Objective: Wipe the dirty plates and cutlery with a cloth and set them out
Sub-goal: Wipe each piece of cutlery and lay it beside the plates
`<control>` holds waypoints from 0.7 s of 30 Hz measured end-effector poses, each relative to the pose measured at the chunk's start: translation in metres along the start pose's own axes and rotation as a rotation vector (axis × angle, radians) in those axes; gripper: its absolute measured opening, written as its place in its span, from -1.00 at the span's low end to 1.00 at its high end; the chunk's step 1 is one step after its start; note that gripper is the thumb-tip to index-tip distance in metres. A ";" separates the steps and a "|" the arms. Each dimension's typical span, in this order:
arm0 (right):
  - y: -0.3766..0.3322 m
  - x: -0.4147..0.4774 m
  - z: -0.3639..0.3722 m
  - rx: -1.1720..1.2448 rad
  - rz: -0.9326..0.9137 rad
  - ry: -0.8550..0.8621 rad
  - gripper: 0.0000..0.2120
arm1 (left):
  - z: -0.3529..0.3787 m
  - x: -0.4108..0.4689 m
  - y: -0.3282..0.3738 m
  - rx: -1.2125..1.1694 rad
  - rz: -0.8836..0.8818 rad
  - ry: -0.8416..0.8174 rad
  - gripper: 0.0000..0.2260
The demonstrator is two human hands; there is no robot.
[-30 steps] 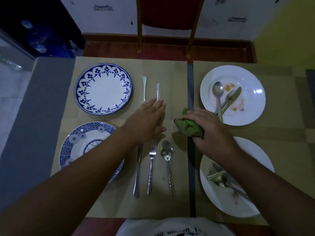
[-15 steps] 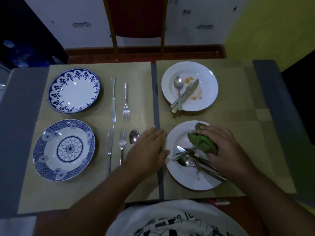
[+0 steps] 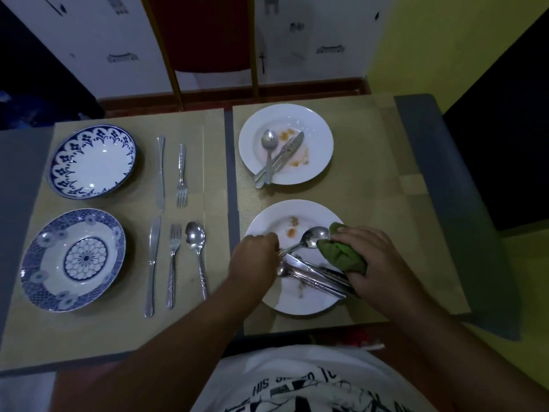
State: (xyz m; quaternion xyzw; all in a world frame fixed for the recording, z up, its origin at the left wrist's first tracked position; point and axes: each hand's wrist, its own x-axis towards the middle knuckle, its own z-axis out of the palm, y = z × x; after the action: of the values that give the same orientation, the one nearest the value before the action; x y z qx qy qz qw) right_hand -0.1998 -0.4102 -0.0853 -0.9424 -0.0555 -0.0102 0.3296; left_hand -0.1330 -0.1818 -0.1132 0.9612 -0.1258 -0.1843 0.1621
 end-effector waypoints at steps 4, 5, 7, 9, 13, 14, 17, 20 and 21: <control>0.002 -0.005 -0.001 0.017 0.012 -0.002 -0.28 | 0.004 0.000 -0.001 -0.037 -0.051 -0.023 -0.84; 0.002 -0.006 -0.001 0.022 0.013 -0.001 -0.29 | 0.004 0.000 -0.002 -0.078 -0.071 -0.035 -0.84; 0.000 -0.006 -0.003 0.028 0.008 0.008 -0.29 | -0.001 -0.002 -0.001 -0.204 -0.122 -0.080 -0.83; -0.003 -0.004 -0.005 0.025 -0.006 0.021 -0.29 | -0.009 -0.004 0.000 -0.344 -0.195 -0.178 -0.81; -0.013 0.006 -0.006 0.001 -0.023 0.060 -0.34 | -0.028 -0.015 -0.003 -0.914 -0.424 -0.412 -0.85; -0.016 0.009 -0.005 0.000 -0.022 0.067 -0.34 | -0.032 -0.020 -0.003 -1.060 -0.473 -0.452 -0.85; -0.028 0.017 0.001 -0.015 -0.032 0.048 -0.36 | -0.037 -0.033 -0.002 -1.323 -0.553 -0.522 -0.80; -0.046 0.029 0.011 -0.070 -0.038 -0.024 -0.46 | -0.040 -0.043 -0.001 -1.432 -0.496 -0.568 -0.78; -0.051 0.032 0.017 -0.103 -0.028 -0.056 -0.48 | -0.039 -0.045 -0.001 -1.451 -0.477 -0.558 -0.78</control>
State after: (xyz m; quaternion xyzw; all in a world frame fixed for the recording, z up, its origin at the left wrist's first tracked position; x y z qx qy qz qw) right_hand -0.1744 -0.3573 -0.0650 -0.9572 -0.0773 0.0089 0.2787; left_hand -0.1581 -0.1571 -0.0647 0.5365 0.1975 -0.4822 0.6638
